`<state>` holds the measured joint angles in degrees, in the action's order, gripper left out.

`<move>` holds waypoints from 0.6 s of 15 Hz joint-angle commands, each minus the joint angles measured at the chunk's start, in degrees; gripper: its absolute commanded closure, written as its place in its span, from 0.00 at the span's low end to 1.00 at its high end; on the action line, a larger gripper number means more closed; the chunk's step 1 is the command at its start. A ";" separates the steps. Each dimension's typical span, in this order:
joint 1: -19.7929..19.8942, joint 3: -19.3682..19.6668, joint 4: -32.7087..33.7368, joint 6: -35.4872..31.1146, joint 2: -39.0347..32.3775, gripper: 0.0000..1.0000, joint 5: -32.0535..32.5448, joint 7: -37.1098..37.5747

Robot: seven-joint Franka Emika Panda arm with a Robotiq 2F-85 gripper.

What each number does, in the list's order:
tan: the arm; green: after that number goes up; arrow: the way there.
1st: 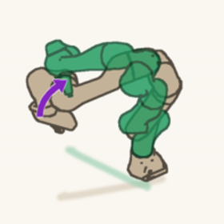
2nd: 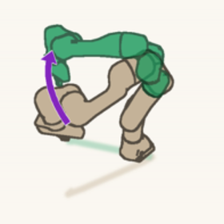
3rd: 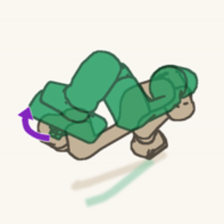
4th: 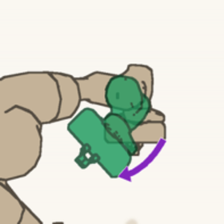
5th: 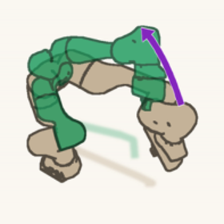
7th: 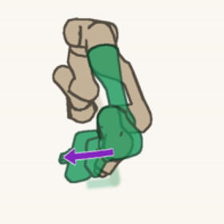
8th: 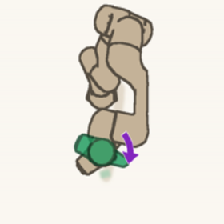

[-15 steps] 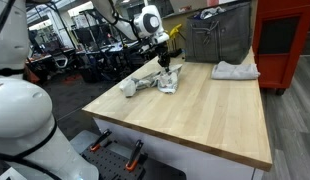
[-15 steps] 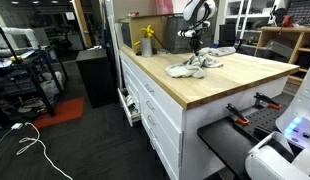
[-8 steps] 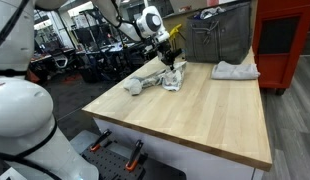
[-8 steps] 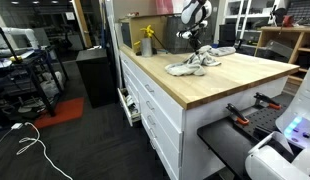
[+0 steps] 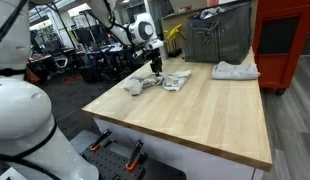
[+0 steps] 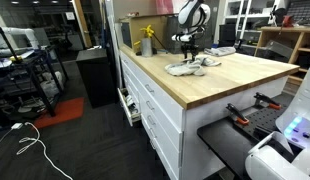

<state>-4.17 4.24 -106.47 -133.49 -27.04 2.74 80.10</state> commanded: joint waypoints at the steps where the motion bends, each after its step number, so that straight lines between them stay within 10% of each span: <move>1: 2.24 -2.71 -14.15 -4.67 12.12 0.01 -4.52 -12.57; 9: 4.76 -5.70 -21.15 -0.94 17.64 0.00 -24.74 -44.80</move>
<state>-0.24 -0.57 -125.89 -135.83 -10.59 -16.87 44.05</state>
